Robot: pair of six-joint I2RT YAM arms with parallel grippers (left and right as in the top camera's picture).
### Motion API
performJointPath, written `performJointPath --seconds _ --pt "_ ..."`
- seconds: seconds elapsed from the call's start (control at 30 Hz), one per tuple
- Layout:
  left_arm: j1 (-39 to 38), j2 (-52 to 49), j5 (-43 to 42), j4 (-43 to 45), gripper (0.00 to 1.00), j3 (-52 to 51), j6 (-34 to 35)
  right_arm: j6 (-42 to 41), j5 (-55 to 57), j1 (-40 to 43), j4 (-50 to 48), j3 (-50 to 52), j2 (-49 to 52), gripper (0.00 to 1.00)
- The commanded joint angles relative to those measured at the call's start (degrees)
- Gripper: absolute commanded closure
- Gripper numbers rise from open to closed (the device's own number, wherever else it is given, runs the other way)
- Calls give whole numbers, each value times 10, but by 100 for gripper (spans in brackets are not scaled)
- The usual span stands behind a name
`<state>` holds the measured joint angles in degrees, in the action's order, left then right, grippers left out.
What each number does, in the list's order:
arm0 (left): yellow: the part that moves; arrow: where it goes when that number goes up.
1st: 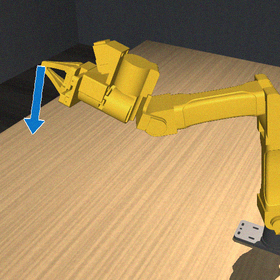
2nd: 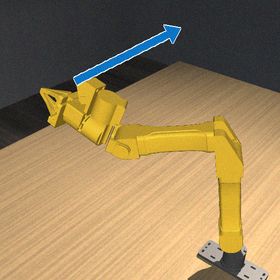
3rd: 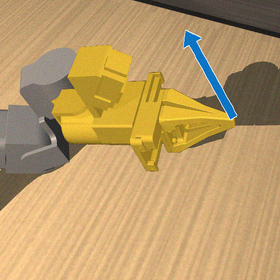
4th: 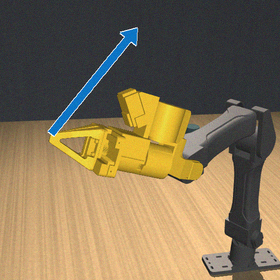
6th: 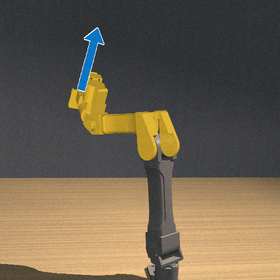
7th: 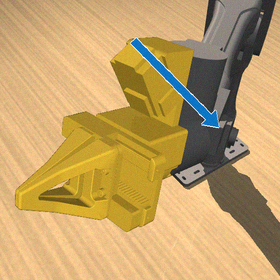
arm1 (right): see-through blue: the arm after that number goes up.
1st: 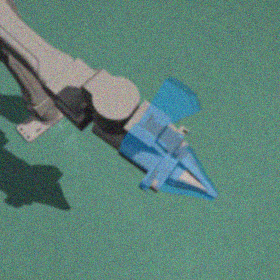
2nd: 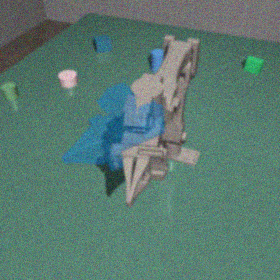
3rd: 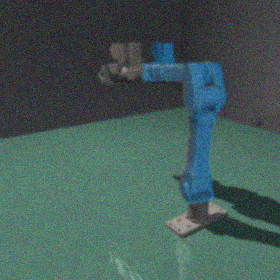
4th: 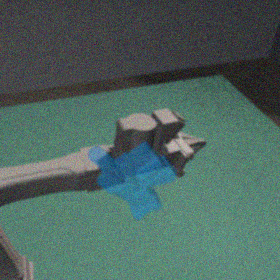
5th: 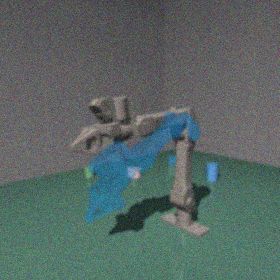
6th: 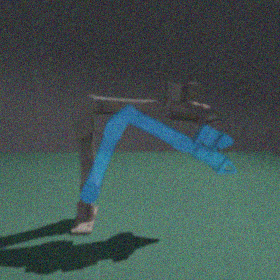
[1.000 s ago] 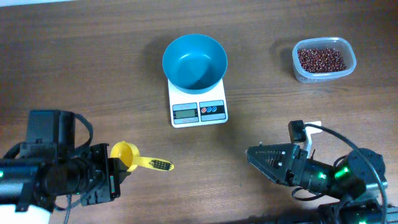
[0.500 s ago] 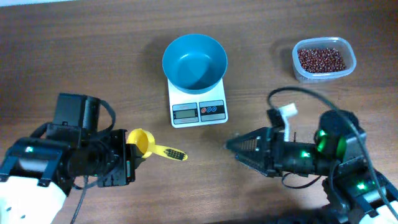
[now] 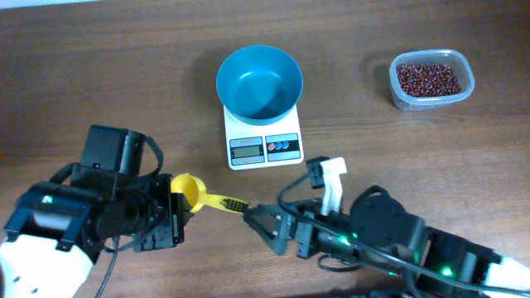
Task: Scoop item into bowl and weigh 50g on scale
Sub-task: 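Move the right gripper to the scoop handle and grasp it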
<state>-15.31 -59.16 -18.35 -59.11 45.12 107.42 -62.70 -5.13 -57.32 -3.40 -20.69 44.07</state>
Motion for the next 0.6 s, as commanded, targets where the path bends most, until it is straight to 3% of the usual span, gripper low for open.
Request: performJointPath --seconds 0.0,0.3,0.57 --pt "-32 0 11 -1 100 3 4 -14 2 -9 -65 -11 56 18" --pt "-64 -17 30 -1 100 3 4 -28 -50 -9 -101 -12 104 42" --pt "-64 -63 -9 2 100 3 3 -37 -51 -9 -106 -11 115 42"
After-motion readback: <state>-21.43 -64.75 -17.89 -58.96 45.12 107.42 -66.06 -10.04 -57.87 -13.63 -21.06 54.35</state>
